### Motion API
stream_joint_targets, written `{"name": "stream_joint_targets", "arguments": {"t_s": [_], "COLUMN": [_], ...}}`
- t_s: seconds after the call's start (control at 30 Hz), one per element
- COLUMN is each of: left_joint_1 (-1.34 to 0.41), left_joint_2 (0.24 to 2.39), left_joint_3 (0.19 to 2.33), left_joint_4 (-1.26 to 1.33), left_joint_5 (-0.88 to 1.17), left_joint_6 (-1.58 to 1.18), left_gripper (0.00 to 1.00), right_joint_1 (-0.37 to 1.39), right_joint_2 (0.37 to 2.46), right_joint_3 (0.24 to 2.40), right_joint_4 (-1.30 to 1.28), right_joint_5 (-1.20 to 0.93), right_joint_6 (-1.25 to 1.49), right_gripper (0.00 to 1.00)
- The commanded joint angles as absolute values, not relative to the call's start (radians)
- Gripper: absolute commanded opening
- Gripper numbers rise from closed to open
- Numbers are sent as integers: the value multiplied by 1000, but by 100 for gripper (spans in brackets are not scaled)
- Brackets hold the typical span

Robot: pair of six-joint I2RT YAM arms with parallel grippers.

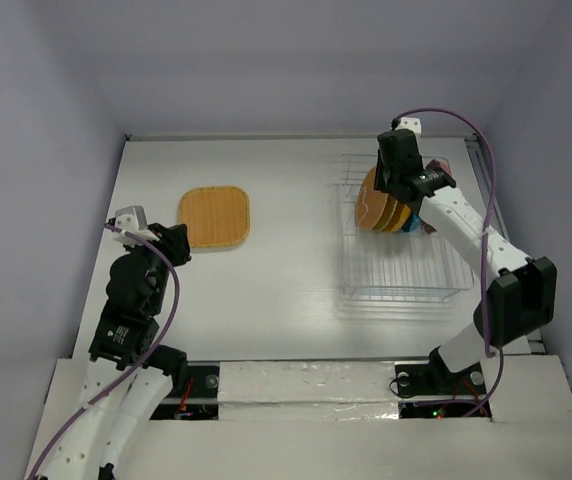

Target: Unload the plates from the dish rack

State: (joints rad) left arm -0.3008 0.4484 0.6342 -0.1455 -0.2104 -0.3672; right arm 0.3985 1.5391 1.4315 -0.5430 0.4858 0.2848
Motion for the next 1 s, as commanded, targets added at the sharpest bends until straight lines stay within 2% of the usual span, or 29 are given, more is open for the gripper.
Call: {"name": "stream_joint_targets", "arguments": {"t_s": [0.0,0.23,0.27,0.3,0.4,0.8,0.97], "left_joint_1": [-298,-298,-298,-298,-298,-298,-298], "left_joint_2": [456,449,448,446,440,422,416], "left_joint_3": [632,634,634,634,634,632,634], "left_joint_4": [-97,-95,-94,-95,-94,-107,-110], "left_joint_5": [-207,-207,-207,-207,-207,-207,-207], "left_joint_6": [-359,-357,-357,-357,-357,-367,-370], "left_gripper": [16,16,16,16,16,17,21], "right_joint_1": [371,362,362,362,362,437,529], "right_joint_2": [1569,1672,1681,1687,1689,1502,1476], "right_joint_3": [1439,1477,1486,1499,1557,1735,1684], "right_joint_4": [-520,-529,-537,-548,-587,-666,-467], "right_joint_5": [480,479,479,483,518,611,358], "right_joint_6": [264,255,250,247,232,172,267], "right_gripper": [40,36,31,22,4,0,0]}}
